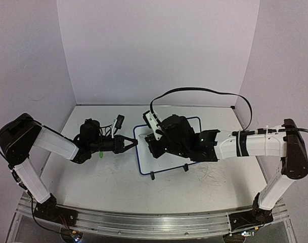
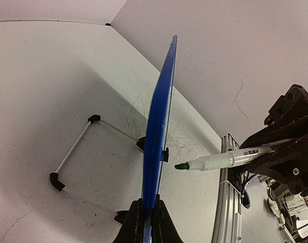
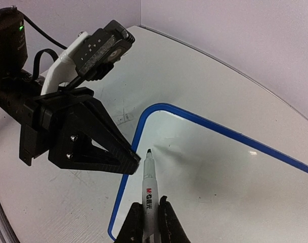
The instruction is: Write a sentence on the whiteboard
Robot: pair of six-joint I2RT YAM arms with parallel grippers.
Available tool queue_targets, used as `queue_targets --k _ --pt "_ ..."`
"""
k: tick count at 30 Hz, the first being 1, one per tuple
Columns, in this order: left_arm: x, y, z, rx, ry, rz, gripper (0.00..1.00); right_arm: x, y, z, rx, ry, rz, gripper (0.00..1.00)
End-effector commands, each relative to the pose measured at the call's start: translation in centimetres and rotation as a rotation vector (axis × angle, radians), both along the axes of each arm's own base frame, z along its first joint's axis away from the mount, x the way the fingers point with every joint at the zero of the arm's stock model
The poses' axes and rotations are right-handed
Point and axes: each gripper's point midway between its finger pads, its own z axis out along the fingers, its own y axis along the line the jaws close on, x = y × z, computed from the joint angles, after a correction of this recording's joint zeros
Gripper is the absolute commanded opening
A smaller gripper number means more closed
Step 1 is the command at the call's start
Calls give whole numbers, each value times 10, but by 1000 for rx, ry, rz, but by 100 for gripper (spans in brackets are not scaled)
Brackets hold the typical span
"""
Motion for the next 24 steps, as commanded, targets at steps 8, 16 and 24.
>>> queue_targets --k 8,16,24 --pt "-5 -4 12 -29 -41 -32 0 11 4 19 26 -53 -46 0" --pt "-4 -5 14 -33 -38 -34 0 14 6 13 10 -50 -55 0" --pt "-5 -7 14 -34 -37 -35 0 15 2 6 -7 -44 -73 0"
